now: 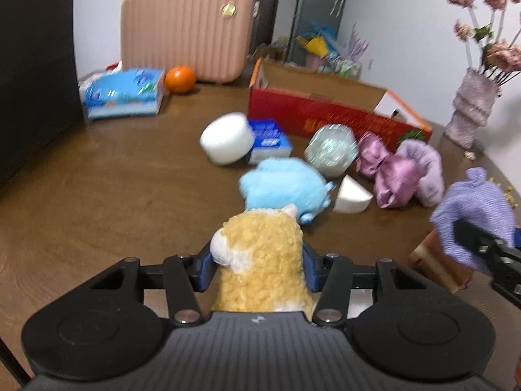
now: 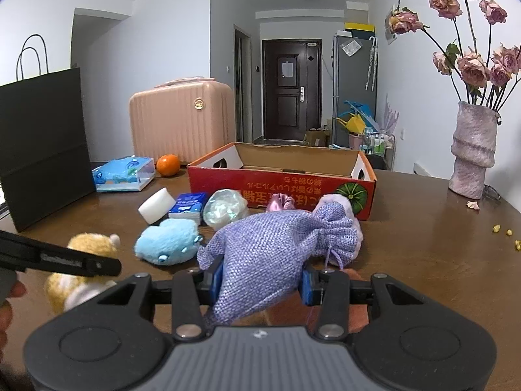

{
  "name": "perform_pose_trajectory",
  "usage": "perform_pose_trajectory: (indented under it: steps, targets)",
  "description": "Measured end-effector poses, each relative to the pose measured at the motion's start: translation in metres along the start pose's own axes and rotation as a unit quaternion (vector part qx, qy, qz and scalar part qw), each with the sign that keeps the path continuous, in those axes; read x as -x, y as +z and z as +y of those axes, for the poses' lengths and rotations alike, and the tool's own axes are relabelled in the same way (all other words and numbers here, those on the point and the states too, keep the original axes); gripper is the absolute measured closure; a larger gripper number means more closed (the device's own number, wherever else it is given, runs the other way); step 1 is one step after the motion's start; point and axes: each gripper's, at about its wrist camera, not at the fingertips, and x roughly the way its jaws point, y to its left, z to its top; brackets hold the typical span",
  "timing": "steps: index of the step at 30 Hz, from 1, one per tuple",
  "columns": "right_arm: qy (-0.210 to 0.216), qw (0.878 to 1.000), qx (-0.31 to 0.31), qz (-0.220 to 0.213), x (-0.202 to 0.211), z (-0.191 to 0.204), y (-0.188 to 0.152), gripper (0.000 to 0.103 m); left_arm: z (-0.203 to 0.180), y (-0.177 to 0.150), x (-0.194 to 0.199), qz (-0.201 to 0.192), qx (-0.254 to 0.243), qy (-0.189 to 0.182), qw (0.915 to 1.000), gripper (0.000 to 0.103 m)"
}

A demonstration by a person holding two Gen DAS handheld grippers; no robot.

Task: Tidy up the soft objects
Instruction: 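Grasp the sheep plush with the left gripper while the right gripper lifts the pouch, then carry the pouch and sheep plush over the cardboard box with both grippers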

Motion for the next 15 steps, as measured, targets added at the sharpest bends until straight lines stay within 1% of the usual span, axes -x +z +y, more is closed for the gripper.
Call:
perform_pose_trajectory:
  steps: [3, 6, 11, 15]
  targets:
    - [-0.004, 1.000, 0.001, -0.002, -0.002, -0.004, 0.004, 0.060, -0.004, 0.006, 0.009, -0.023, -0.005, -0.013, 0.9996, 0.051]
    - [-0.007, 1.000, 0.001, -0.007, -0.003, -0.007, 0.008, 0.060, -0.007, 0.015, 0.019, -0.054, -0.007, -0.033, 0.9979, 0.051]
    - [-0.011, 1.000, 0.004, -0.019, -0.006, -0.012, 0.017, 0.060, -0.016, 0.033, 0.025, -0.086, -0.022, -0.033, 0.9955, 0.051]
    - [-0.016, 0.999, 0.006, -0.031, -0.009, -0.017, 0.026, 0.060, -0.022, 0.047, 0.023, -0.103, -0.029, -0.029, 0.9939, 0.051]
